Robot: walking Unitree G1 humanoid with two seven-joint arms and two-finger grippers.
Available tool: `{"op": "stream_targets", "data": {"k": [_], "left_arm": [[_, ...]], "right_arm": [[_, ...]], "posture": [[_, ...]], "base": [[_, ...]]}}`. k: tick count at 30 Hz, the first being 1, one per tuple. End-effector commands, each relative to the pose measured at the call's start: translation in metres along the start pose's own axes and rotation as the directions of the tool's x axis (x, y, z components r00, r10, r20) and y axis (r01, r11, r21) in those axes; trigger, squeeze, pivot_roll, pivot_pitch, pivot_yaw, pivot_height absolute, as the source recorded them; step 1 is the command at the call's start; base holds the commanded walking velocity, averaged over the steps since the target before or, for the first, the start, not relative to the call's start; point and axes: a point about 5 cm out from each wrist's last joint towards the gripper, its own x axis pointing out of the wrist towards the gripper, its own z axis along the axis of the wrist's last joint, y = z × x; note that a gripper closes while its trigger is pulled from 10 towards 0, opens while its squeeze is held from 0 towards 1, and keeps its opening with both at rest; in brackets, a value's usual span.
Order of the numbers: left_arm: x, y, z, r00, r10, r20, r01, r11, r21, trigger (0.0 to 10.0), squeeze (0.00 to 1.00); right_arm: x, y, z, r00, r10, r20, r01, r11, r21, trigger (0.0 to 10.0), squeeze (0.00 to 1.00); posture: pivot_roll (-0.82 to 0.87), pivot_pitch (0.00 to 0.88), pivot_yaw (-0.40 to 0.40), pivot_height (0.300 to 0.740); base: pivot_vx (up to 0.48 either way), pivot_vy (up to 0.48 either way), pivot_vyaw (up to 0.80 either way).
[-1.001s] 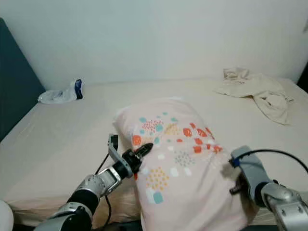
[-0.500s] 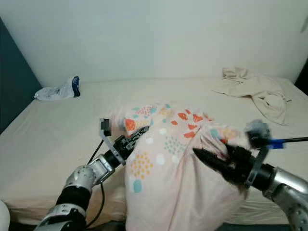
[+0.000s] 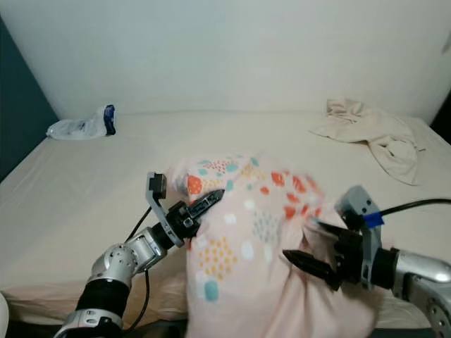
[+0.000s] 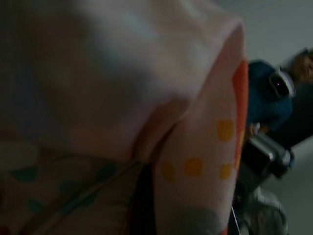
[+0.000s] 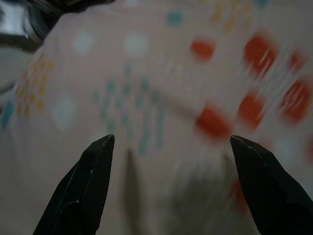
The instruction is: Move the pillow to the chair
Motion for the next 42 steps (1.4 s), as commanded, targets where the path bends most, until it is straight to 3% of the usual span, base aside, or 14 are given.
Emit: {"op": "stream_targets", "data": {"k": [1, 7, 8, 9, 10, 13, 15, 17, 20, 25, 29, 34, 37, 42], "left_arm": [[0.002, -0.010, 0.006, 0.996, -0.086, 0.028, 0.085, 0.996, 0.025, 0.0, 0.00], [-0.001, -0.011, 0.002, 0.995, -0.095, 0.012, 0.095, 0.995, 0.020, 0.0, 0.00], [-0.002, -0.013, -0.001, 0.993, -0.115, -0.006, 0.115, 0.993, 0.024, 0.0, 0.00], [-0.003, -0.014, -0.002, 0.992, -0.125, -0.016, 0.126, 0.992, 0.029, 0.0, 0.00], [-0.004, -0.016, -0.003, 0.990, -0.140, -0.028, 0.141, 0.989, 0.037, 0.0, 0.00], [-0.013, -0.024, -0.005, 0.972, -0.216, -0.091, 0.225, 0.969, 0.104, 0.0, 0.00], [-0.016, -0.026, -0.005, 0.967, -0.232, -0.107, 0.244, 0.962, 0.121, 0.0, 0.00], [-0.027, -0.041, -0.001, 0.932, -0.329, -0.151, 0.351, 0.924, 0.152, 0.0, 0.00], [-0.036, -0.054, 0.003, 0.898, -0.400, -0.185, 0.430, 0.886, 0.173, 0.0, 0.00], [-0.047, -0.072, -0.004, 0.832, -0.464, -0.305, 0.527, 0.832, 0.171, 0.0, 0.00], [-0.049, -0.076, -0.007, 0.817, -0.480, -0.320, 0.546, 0.823, 0.161, 0.0, 0.00], [-0.050, -0.077, -0.015, 0.802, -0.470, -0.369, 0.551, 0.820, 0.152, 0.0, 0.00], [-0.049, -0.069, -0.021, 0.809, -0.406, -0.424, 0.513, 0.841, 0.174, 0.0, 0.00], [-0.053, -0.053, -0.033, 0.797, -0.255, -0.547, 0.436, 0.870, 0.231, 0.0, 0.00]], "right_arm": [[-0.020, -0.006, 0.007, 0.997, -0.075, -0.031, 0.074, 0.997, -0.027, 10.0, 1.00], [-0.047, -0.019, 0.017, 0.980, -0.194, -0.052, 0.190, 0.979, -0.069, 10.0, 1.00], [-0.054, -0.032, 0.026, 0.958, -0.288, 0.007, 0.287, 0.951, -0.114, 10.0, 0.79], [-0.057, -0.037, 0.028, 0.945, -0.324, 0.029, 0.325, 0.937, -0.130, 10.0, 0.79], [-0.058, -0.042, 0.032, 0.930, -0.363, 0.061, 0.368, 0.918, -0.149, 10.0, 0.00], [-0.056, -0.066, 0.043, 0.833, -0.519, 0.194, 0.540, 0.839, -0.074, 10.0, 0.00], [-0.056, -0.070, 0.044, 0.812, -0.547, 0.206, 0.568, 0.821, -0.056, 10.0, 0.00], [-0.043, -0.086, 0.032, 0.732, -0.648, 0.212, 0.644, 0.759, 0.097, 10.0, 0.00], [-0.031, -0.094, 0.021, 0.694, -0.694, 0.192, 0.668, 0.720, 0.187, 10.0, 0.00], [-0.007, -0.098, 0.004, 0.728, -0.665, 0.171, 0.618, 0.743, 0.257, 10.0, 0.00], [-0.003, -0.098, -0.002, 0.749, -0.640, 0.171, 0.586, 0.761, 0.279, 10.0, 0.00], [0.008, -0.094, -0.032, 0.791, -0.612, -0.011, 0.609, 0.785, 0.115, 10.0, 0.00], [0.010, -0.099, -0.051, 0.733, -0.668, -0.126, 0.671, 0.741, -0.026, 10.0, 0.00], [0.013, -0.110, -0.045, 0.661, -0.749, -0.045, 0.750, 0.662, -0.017, 10.0, 0.00]], "posture": [[-0.11, 0.000, 0.016, 0.583], [-0.12, 0.000, 0.024, 0.583], [-0.12, 0.000, 0.025, 0.583], [-0.12, 0.000, 0.025, 0.583], [-0.13, 0.000, 0.027, 0.583], [-0.13, 0.000, 0.027, 0.583], [-0.13, 0.000, 0.027, 0.583], [-0.12, 0.000, 0.025, 0.583], [-0.11, 0.000, 0.022, 0.583], [-0.10, 0.000, 0.016, 0.583], [-0.09, 0.000, 0.013, 0.583], [-0.09, 0.000, 0.018, 0.583], [-0.10, 0.000, 0.018, 0.583], [-0.10, 0.000, 0.021, 0.583]], "base": [[0.000, 0.000, 0.00], [0.000, 0.000, 0.00], [0.000, 0.000, 0.00], [0.000, 0.000, 0.00], [0.000, 0.000, 0.00], [0.000, 0.000, 0.00], [0.000, 0.000, 0.00], [0.000, 0.000, 0.00], [0.000, 0.000, 0.00], [0.000, 0.000, 0.00], [0.000, 0.000, 0.00], [0.000, 0.000, 0.00], [0.000, 0.000, 0.00], [0.000, 0.000, 0.00]]}}
